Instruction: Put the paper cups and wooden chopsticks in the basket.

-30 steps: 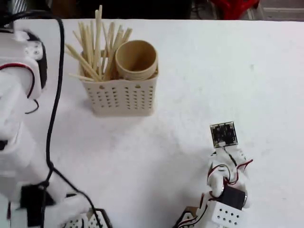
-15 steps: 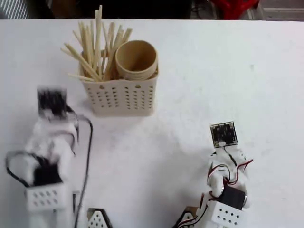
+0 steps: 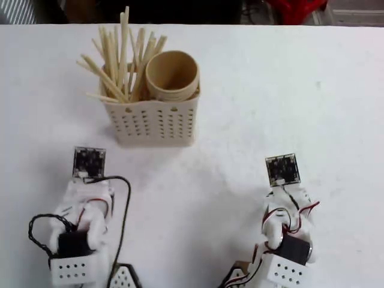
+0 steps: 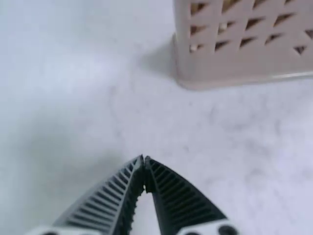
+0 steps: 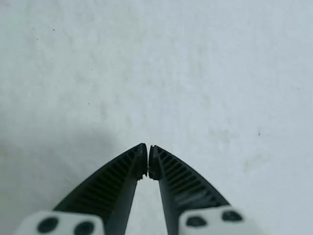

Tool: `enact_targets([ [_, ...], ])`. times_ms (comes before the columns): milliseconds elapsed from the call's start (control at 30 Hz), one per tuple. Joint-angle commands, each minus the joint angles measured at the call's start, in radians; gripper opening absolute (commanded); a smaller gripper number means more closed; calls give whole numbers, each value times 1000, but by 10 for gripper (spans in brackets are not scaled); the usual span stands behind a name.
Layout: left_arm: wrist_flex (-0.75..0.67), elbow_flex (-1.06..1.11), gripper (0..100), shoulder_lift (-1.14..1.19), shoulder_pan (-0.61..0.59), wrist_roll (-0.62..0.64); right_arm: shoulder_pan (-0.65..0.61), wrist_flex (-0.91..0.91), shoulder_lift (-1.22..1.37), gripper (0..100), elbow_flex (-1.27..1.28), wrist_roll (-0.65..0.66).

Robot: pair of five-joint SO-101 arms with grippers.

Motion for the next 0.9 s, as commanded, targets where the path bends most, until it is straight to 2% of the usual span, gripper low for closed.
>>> enact_targets([
  [0, 127, 0, 25, 10, 13, -12, 7, 2, -8, 25, 6, 3],
  [867, 153, 0, 25, 8, 13, -11, 7, 2, -8, 25, 6, 3],
])
